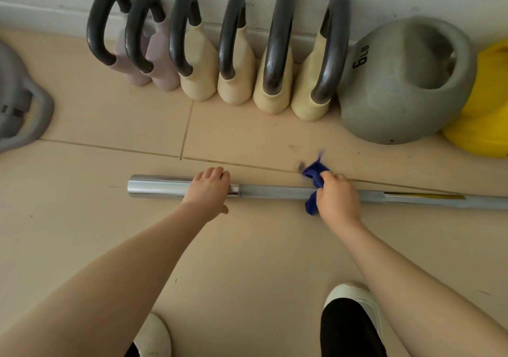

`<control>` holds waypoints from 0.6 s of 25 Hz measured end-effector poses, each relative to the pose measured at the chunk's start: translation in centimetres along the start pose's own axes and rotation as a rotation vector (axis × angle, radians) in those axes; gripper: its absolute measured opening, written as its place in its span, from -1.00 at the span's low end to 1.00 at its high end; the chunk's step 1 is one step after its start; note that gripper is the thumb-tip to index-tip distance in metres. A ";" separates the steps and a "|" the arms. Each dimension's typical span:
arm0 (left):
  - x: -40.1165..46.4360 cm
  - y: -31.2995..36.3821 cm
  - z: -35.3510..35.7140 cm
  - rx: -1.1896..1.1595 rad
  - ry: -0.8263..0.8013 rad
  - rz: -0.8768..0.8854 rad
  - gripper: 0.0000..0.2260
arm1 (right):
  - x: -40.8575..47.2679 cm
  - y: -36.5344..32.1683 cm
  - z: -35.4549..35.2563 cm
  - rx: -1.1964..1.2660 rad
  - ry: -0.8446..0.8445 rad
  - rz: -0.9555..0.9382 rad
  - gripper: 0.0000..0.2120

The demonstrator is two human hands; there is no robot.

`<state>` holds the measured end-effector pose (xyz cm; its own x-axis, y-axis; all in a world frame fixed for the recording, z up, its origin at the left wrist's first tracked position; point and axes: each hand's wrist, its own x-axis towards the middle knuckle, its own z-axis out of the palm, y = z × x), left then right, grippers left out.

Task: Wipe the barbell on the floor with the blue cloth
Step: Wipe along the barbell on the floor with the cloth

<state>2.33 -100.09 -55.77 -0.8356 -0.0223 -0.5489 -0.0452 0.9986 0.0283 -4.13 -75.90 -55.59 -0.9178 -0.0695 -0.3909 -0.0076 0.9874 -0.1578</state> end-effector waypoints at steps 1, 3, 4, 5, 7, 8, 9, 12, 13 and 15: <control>-0.1 -0.3 0.0 0.008 -0.011 0.028 -0.34 | -0.2 -1.8 0.3 0.052 -0.011 -0.004 -0.78; -0.2 -0.9 0.0 0.006 -0.024 0.078 -0.26 | -1.5 -6.5 1.6 0.095 -0.072 -0.182 -0.80; -0.3 -1.1 -0.1 -0.007 -0.028 0.096 -0.26 | -2.3 -8.7 2.4 0.107 -0.103 -0.292 -0.78; -0.5 -1.4 -0.2 -0.025 -0.033 0.113 -0.29 | -2.8 -10.1 2.8 0.108 -0.135 -0.397 -0.76; -0.7 -1.7 -0.4 -0.061 -0.037 0.142 -0.35 | -2.5 -10.3 2.8 0.054 -0.210 -0.538 -0.69; -0.7 -1.8 -0.5 -0.076 -0.036 0.149 -0.36 | -2.1 -9.3 2.6 -0.003 -0.242 -0.555 -0.65; -0.8 -2.0 -0.5 -0.084 -0.033 0.150 -0.37 | -1.7 -8.1 2.4 -0.061 -0.251 -0.527 -0.63; -1.2 -1.9 -0.2 -0.071 0.002 0.146 -0.37 | -1.5 -6.6 2.6 -0.176 -0.150 -0.333 -0.73; -1.3 -1.9 -0.1 -0.069 0.017 0.141 -0.37 | -1.8 -7.7 3.0 -0.128 -0.145 -0.329 -0.74; -1.5 -1.7 0.2 -0.078 0.036 0.123 -0.38 | -2.5 -10.7 4.0 0.008 -0.201 -0.414 -0.70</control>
<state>3.82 -101.72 -55.18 -0.8566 0.0972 -0.5068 0.0179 0.9871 0.1590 -0.14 -86.86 -56.55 -0.7430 -0.4845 -0.4618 -0.3534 0.8699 -0.3442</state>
